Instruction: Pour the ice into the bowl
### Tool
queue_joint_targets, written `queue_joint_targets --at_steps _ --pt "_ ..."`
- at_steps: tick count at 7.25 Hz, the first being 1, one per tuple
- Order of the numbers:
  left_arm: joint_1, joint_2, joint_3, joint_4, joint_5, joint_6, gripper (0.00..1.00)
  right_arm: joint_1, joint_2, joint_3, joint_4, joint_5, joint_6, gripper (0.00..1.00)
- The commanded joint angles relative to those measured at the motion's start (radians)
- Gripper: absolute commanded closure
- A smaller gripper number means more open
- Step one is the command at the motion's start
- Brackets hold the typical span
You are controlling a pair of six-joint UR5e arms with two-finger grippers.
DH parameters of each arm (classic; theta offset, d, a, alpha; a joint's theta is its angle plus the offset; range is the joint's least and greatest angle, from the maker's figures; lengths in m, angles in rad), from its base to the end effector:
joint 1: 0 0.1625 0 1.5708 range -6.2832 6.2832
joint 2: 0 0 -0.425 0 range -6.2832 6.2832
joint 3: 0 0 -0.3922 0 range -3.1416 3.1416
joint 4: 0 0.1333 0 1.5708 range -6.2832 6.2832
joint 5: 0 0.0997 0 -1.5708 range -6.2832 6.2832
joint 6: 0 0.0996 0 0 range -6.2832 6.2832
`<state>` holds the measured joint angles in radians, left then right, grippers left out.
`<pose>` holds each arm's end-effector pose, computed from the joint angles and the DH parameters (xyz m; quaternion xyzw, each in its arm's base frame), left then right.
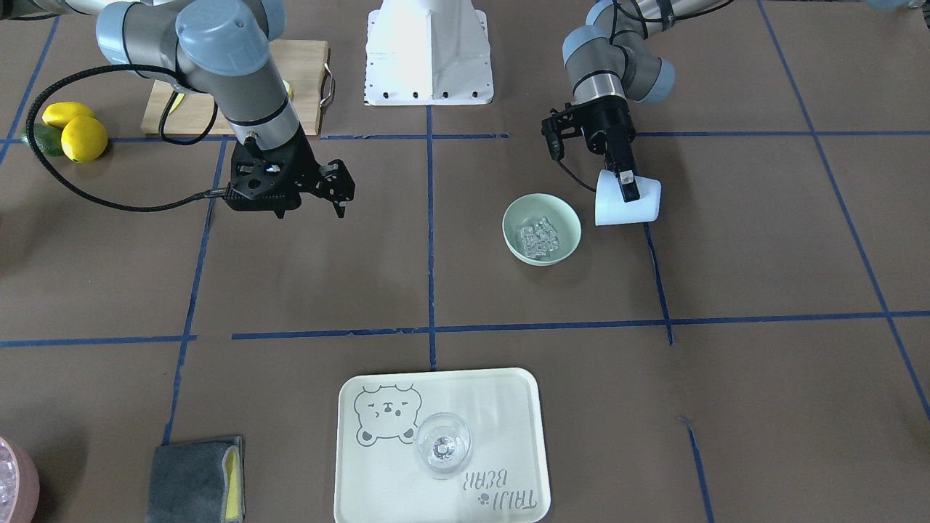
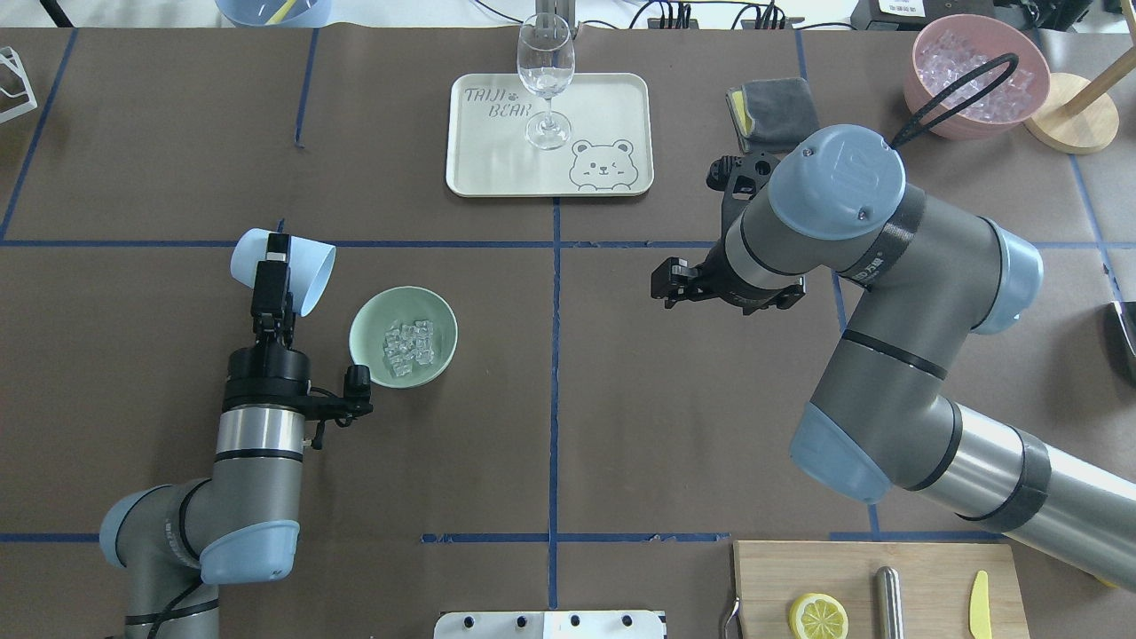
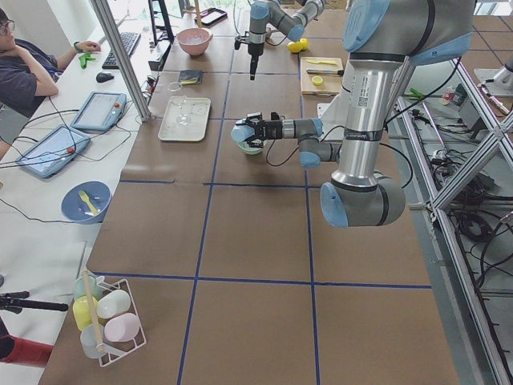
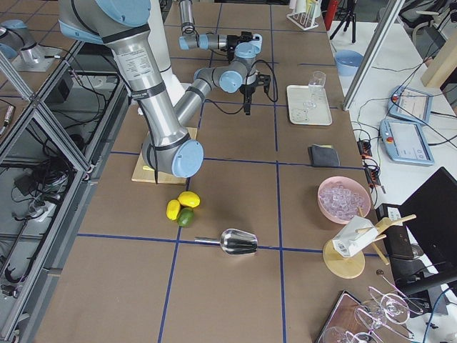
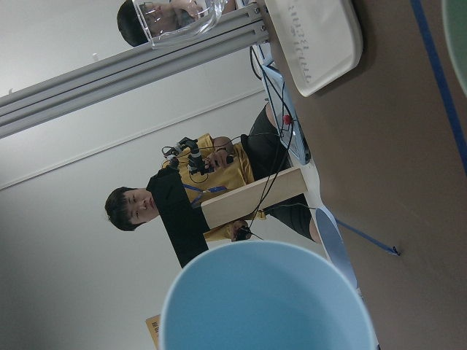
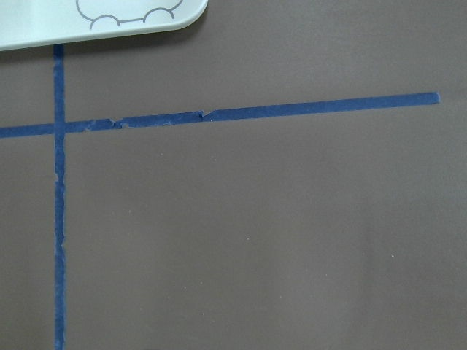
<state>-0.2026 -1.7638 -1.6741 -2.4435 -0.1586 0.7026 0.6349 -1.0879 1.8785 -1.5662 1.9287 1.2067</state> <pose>0.4530 -0.3296 0.3795 0.5736 -0.3743 0.3631 0.6317 -0.4325 -0.4408 0.2543 0.0384 -0.4131 0.0542 0.9083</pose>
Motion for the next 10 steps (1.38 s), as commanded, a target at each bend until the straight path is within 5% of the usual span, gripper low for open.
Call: queue_joint_targets --at_steps 1,5,7,10 --pt "0.000 0.137 -0.001 -0.170 0.005 0.006 1.00 -0.001 0.000 0.002 0.000 -0.001 0.001 0.00" --pt "-0.001 0.390 0.045 -0.544 0.005 0.014 1.00 -0.004 0.006 0.002 0.000 -0.002 0.002 0.00" --pt "-0.001 0.437 0.185 -0.751 0.011 0.015 1.00 -0.004 0.006 0.004 0.000 -0.002 0.002 0.00" --pt "-0.001 0.463 0.221 -0.842 0.019 0.031 1.00 -0.006 0.010 0.010 -0.002 -0.004 0.002 0.00"
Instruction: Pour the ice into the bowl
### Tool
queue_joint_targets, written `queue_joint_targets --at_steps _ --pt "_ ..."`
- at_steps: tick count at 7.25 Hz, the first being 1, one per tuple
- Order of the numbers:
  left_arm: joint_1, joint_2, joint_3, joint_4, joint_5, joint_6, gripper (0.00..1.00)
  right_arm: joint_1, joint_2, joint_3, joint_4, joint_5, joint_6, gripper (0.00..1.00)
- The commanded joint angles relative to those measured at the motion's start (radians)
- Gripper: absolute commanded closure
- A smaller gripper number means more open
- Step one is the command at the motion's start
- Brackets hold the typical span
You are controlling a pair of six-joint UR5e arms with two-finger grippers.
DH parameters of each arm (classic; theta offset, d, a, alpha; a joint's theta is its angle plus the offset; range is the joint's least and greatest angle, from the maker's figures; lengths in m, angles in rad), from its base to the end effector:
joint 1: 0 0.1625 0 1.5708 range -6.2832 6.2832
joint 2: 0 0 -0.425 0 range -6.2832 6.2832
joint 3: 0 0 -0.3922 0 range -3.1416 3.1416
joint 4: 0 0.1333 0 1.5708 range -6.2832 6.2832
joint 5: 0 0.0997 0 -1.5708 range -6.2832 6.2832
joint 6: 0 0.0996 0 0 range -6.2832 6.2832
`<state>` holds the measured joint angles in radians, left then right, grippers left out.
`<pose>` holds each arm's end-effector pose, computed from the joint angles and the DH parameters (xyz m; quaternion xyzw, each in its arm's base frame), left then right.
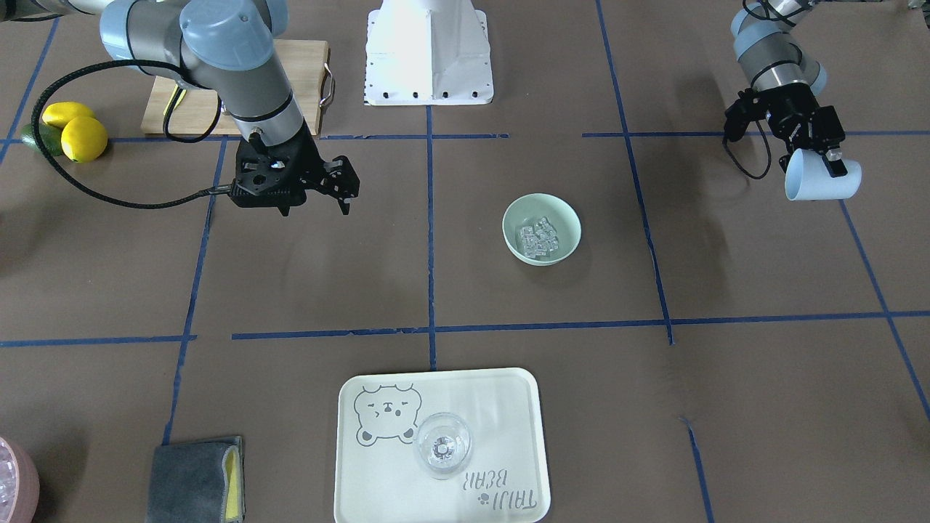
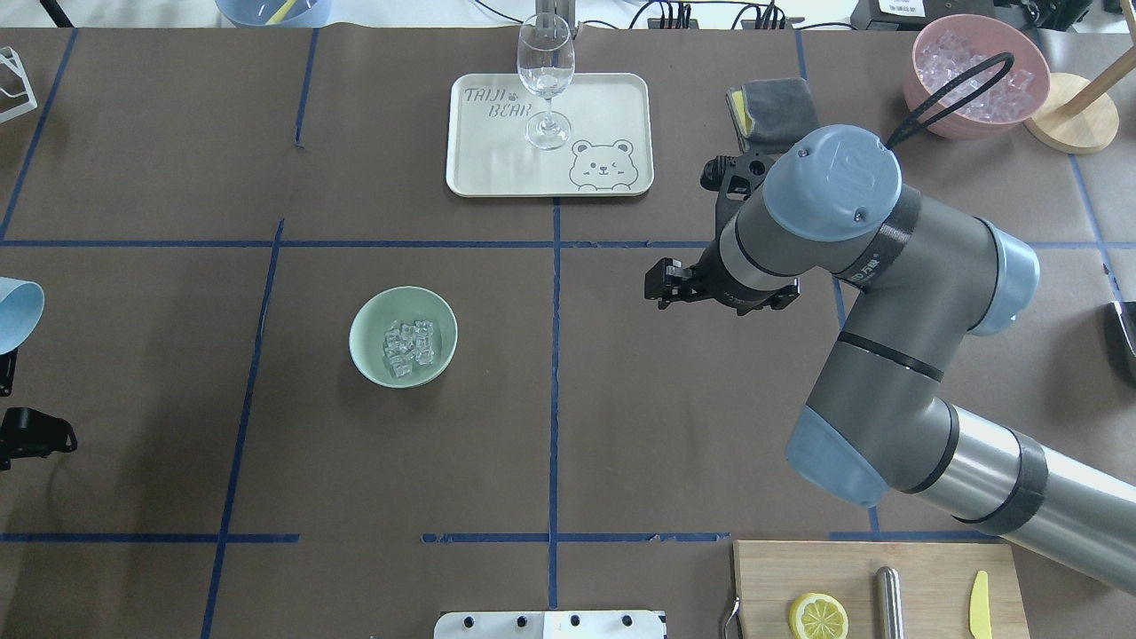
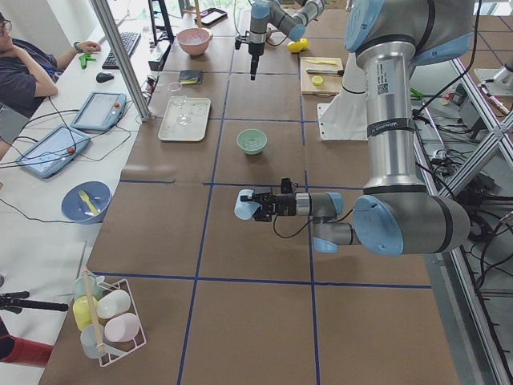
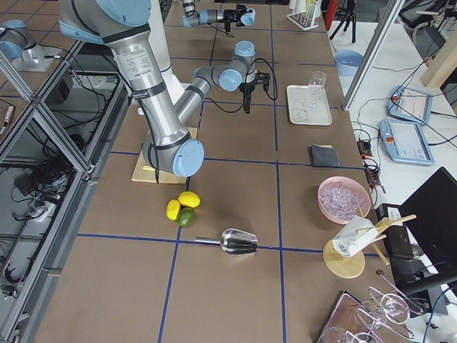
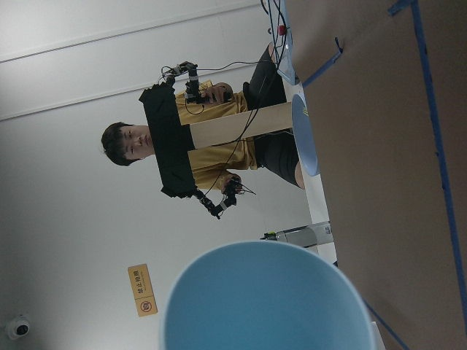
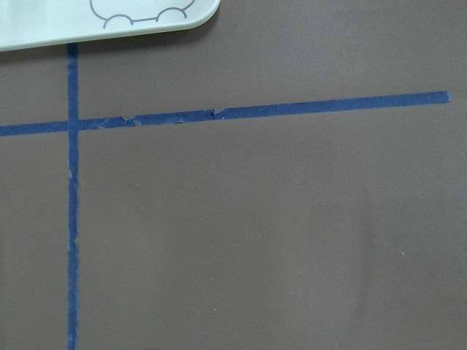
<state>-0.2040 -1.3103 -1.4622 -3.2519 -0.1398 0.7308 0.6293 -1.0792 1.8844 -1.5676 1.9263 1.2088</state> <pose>0.2421 -0.2869 0.6218 0.5998 -0.3498 0.3189 0.6451 -0.4341 -0.4381 0.2468 0.0411 -0.4178 0.0517 0.9061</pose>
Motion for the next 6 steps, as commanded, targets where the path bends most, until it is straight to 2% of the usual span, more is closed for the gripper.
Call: queue_joint_targets --at_steps 1,2,4,6 --pt "0.001 0.009 0.010 -0.105 -0.006 0.002 1.00 0.000 0.002 0.005 0.000 -0.001 0.000 0.00" --pt "0.001 0.008 0.010 -0.185 -0.017 0.001 1.00 0.000 0.002 0.005 -0.002 -0.001 0.000 0.00" --pt "0.001 0.008 0.010 -0.360 -0.096 -0.016 1.00 0.000 0.002 0.007 -0.002 -0.001 0.003 0.00" --pt "0.001 0.006 0.010 -0.374 -0.161 -0.236 1.00 0.000 0.002 0.010 -0.003 0.000 0.003 0.00"
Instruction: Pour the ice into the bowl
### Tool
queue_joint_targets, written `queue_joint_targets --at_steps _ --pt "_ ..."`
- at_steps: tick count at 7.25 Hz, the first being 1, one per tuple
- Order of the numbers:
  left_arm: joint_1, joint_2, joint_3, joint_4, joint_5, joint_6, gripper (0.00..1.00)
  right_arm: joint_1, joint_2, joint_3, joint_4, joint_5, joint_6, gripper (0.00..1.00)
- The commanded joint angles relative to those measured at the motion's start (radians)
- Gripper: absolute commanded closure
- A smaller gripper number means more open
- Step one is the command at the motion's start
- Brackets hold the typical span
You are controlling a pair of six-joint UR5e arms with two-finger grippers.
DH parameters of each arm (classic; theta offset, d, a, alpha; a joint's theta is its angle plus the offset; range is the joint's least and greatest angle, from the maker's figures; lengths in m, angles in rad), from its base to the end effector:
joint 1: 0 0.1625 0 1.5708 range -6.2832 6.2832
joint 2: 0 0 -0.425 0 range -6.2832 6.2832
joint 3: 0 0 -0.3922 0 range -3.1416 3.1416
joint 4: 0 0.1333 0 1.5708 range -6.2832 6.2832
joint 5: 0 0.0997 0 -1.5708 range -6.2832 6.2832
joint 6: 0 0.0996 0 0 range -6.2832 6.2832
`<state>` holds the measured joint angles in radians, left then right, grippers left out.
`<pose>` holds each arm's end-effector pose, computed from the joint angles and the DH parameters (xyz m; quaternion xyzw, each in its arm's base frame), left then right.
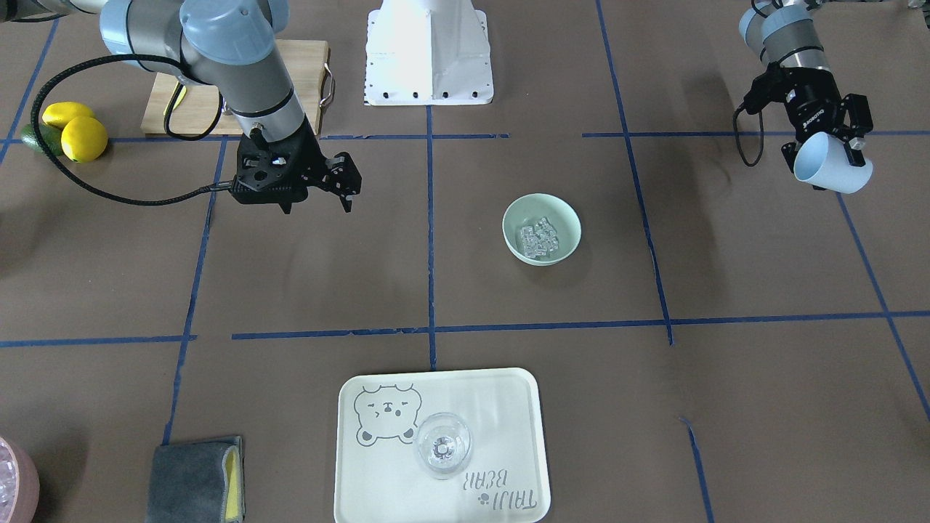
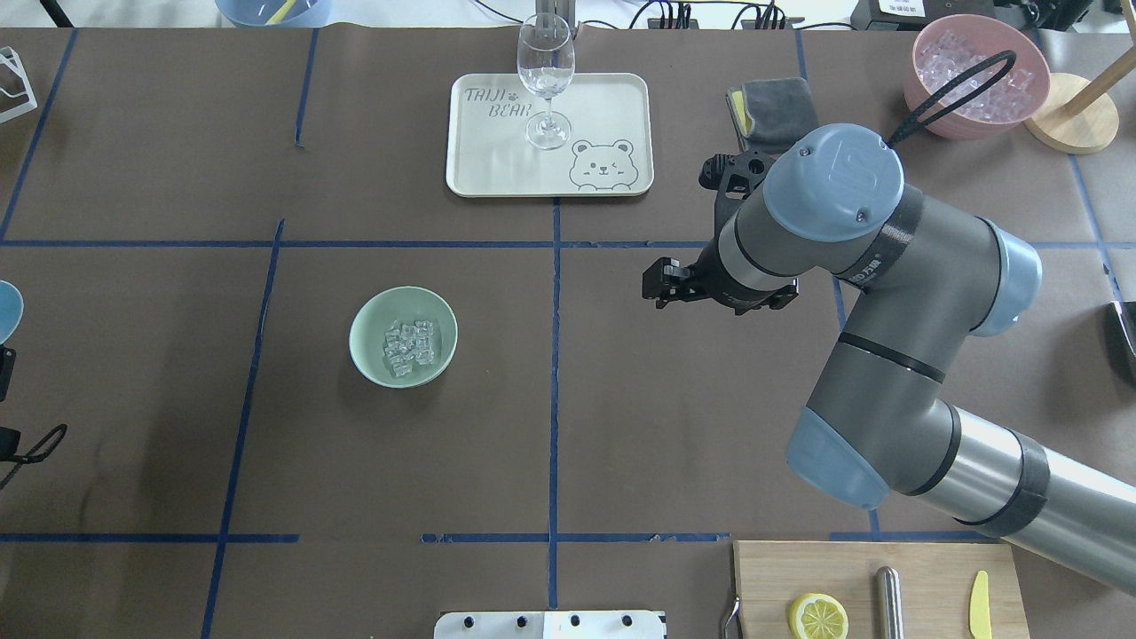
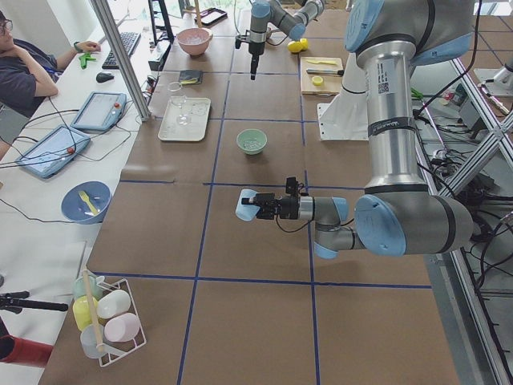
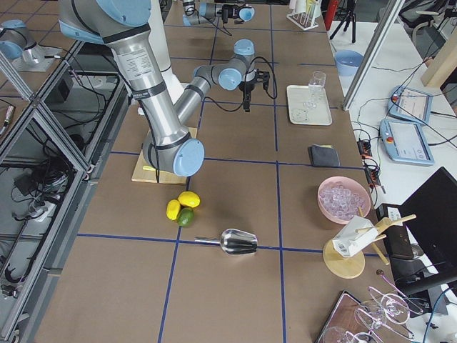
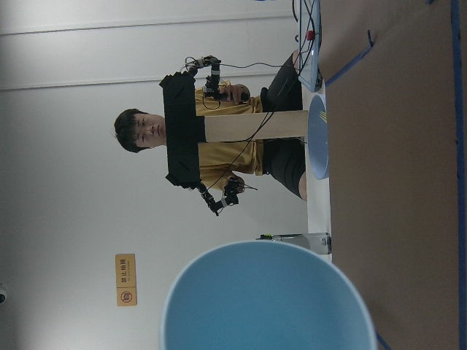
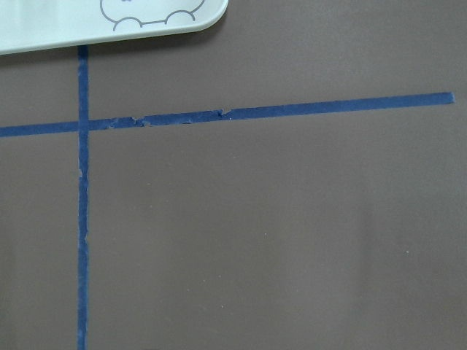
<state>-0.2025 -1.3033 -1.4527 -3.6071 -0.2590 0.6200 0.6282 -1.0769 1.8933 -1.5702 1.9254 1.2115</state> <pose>0.2169 -0.2789 0.6185 0.6932 -0.1722 0.2063 0.6687 -0.4326 -0.4363 0.2422 0.0428 -0.4210 0.0517 0.9046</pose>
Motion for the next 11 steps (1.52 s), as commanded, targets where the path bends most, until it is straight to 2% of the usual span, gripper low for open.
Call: queue_joint_targets --at_steps 1,7,9,11 --pt "0.002 -0.002 0.000 -0.018 -0.054 -0.194 1.00 -0.001 0.002 0.003 -0.001 0.000 0.000 0.00" --pt "0.002 -0.002 0.000 -0.019 -0.179 -0.904 1.00 -0.001 0.005 0.013 -0.007 0.001 0.000 0.00" --pt "0.009 -0.010 -0.001 -0.019 -0.183 -1.121 1.00 0.001 0.005 0.018 -0.007 0.001 0.000 0.00" --pt "0.014 -0.010 -0.001 -0.018 -0.184 -1.259 1.00 0.001 0.006 0.018 -0.007 0.001 0.002 0.00"
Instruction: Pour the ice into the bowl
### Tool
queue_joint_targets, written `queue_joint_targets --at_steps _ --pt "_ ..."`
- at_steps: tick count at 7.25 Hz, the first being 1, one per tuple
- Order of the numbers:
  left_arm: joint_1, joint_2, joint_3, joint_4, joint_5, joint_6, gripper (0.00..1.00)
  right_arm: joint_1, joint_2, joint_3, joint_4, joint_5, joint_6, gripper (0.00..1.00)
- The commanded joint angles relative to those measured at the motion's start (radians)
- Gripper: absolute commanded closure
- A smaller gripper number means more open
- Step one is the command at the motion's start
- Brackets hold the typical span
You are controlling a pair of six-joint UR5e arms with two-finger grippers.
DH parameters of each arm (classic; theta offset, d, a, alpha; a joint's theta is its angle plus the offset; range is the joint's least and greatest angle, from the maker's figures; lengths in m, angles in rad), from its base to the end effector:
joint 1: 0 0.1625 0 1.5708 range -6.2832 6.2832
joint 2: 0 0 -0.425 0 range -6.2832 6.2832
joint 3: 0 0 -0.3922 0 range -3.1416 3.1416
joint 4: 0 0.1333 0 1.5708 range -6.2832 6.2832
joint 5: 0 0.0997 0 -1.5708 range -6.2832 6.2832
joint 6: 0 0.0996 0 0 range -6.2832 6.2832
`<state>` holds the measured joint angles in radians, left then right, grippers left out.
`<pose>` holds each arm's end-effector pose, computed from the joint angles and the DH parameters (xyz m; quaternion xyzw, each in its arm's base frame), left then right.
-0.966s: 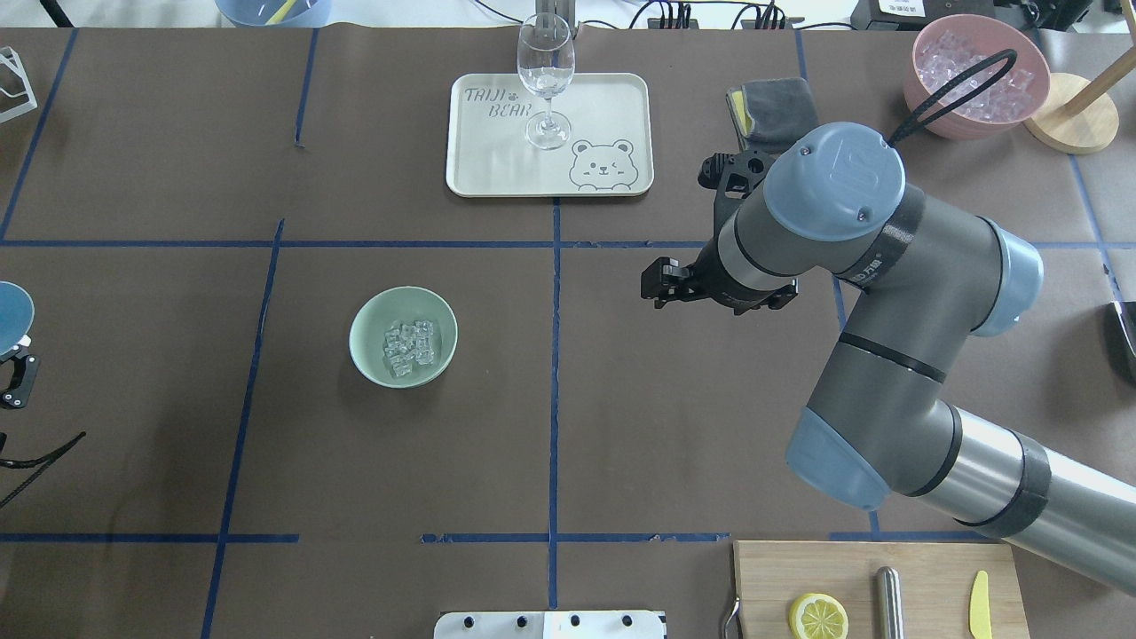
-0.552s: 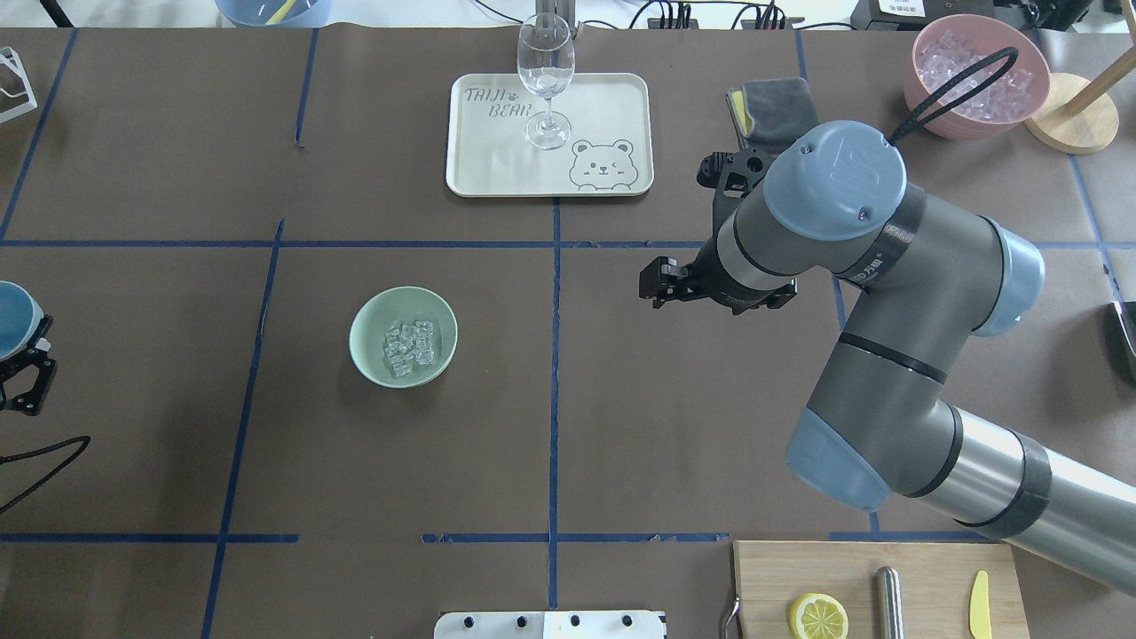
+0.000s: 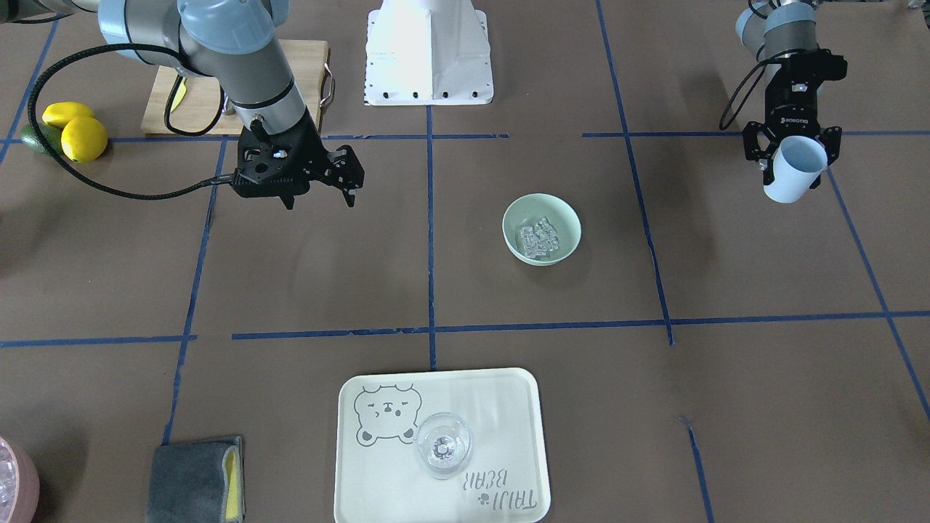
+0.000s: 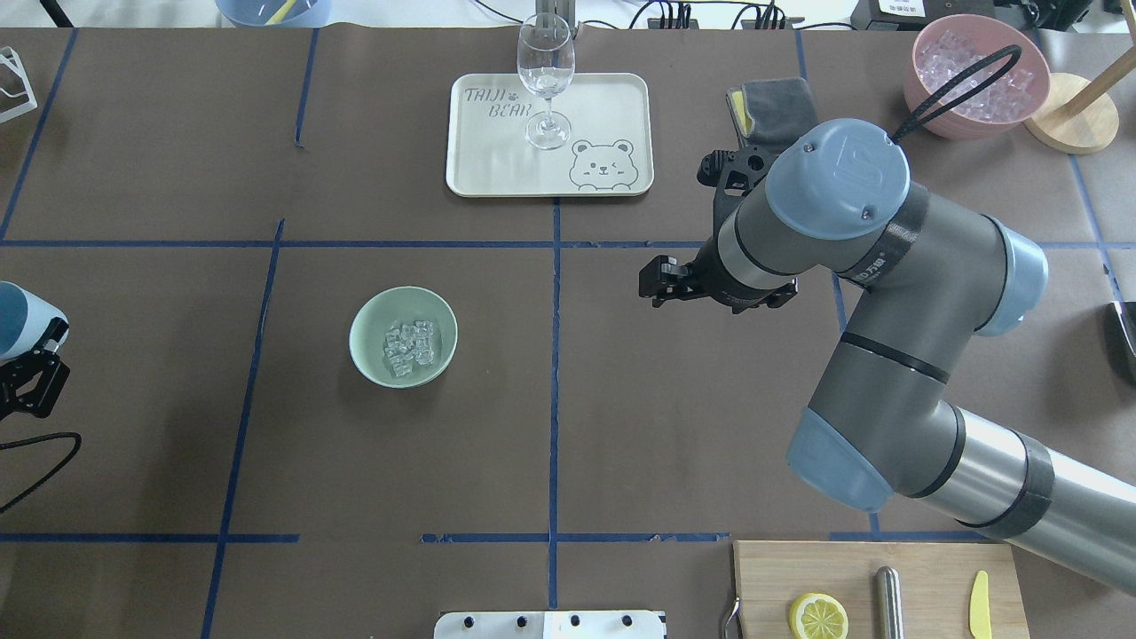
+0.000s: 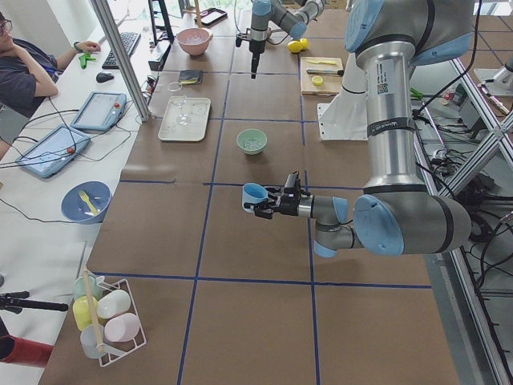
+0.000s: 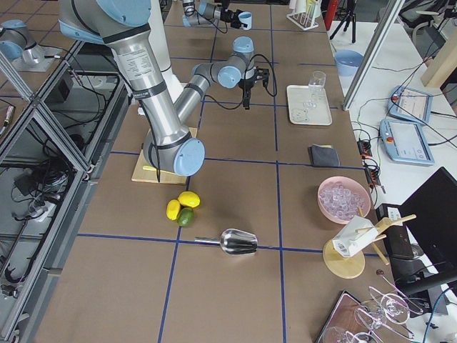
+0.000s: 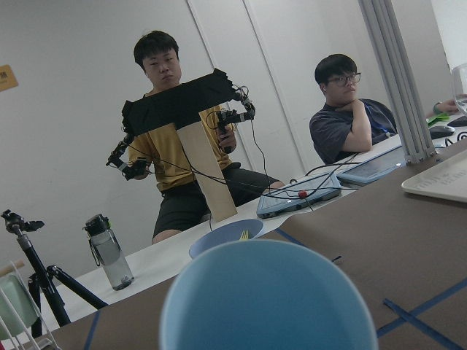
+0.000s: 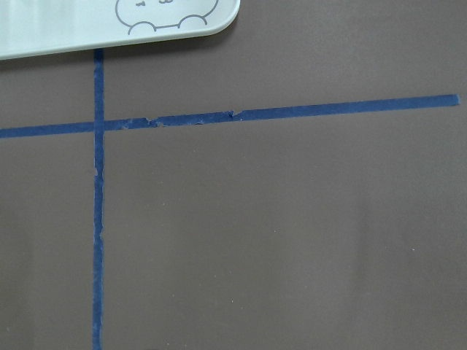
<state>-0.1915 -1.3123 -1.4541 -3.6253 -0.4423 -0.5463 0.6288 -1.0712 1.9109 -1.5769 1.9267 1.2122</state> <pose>0.2401 -0.2740 0.6134 0.6524 0.3123 -0.1358 0.6770 -0.4286 -0.4336 0.2325 0.0463 -0.4276 0.0502 0.9014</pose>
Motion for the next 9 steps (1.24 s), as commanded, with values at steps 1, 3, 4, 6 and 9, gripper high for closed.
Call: queue_joint_targets --at_steps 1,3,4,6,9 --pt "0.006 -0.001 0.000 0.001 0.000 -0.192 1.00 0.000 0.001 0.000 -0.002 0.000 0.001 0.00" --pt "0.017 -0.004 0.000 0.008 0.000 -0.355 1.00 -0.001 0.001 0.000 0.000 0.000 0.003 0.00" --pt "0.017 -0.005 -0.002 0.008 0.000 -0.363 1.00 -0.001 0.001 0.000 -0.002 0.000 0.003 0.00" --pt "0.018 -0.004 0.017 0.017 -0.001 -0.368 1.00 -0.001 -0.001 -0.003 -0.002 0.000 0.003 0.00" --pt "0.017 0.002 0.072 0.271 -0.001 -0.366 1.00 0.000 -0.006 -0.004 -0.002 0.000 0.003 0.00"
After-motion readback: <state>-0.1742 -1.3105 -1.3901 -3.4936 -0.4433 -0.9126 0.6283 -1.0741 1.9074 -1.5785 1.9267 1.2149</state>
